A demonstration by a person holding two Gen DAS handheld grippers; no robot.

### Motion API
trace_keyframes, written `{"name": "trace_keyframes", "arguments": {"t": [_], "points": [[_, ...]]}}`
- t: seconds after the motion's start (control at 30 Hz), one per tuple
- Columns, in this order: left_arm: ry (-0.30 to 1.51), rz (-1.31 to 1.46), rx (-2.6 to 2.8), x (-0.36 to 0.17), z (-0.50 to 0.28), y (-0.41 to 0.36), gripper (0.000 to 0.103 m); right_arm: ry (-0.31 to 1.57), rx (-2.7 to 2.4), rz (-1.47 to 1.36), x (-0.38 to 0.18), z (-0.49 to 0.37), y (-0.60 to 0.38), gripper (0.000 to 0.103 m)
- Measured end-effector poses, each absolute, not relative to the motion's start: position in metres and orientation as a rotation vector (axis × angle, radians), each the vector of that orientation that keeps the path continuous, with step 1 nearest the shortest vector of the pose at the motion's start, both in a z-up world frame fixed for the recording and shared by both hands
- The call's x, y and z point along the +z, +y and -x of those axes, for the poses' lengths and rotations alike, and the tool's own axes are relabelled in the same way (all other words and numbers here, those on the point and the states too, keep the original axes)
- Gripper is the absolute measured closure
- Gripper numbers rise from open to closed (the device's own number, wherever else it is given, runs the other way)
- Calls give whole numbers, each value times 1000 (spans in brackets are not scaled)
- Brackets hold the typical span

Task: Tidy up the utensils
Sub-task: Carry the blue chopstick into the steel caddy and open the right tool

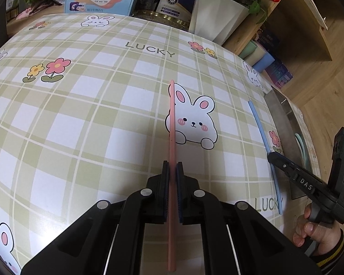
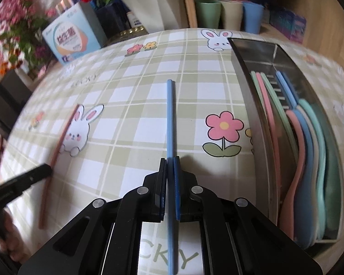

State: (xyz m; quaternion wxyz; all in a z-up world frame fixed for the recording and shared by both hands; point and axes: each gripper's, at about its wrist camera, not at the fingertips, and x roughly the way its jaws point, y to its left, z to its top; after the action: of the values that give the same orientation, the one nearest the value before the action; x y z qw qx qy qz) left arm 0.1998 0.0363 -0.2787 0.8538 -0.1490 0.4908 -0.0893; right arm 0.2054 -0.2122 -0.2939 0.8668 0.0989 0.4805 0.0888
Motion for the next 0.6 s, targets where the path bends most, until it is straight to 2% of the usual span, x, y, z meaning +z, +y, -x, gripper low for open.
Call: {"name": "trace_keyframes", "arguments": {"t": [0.43, 0.6], "points": [[1037, 269, -171, -277, -200, 31, 96, 834, 209, -396, -247, -197, -255, 97], [1040, 254, -161, -276, -201, 29, 96, 839, 225, -428, -244, -198, -265, 97]]}}
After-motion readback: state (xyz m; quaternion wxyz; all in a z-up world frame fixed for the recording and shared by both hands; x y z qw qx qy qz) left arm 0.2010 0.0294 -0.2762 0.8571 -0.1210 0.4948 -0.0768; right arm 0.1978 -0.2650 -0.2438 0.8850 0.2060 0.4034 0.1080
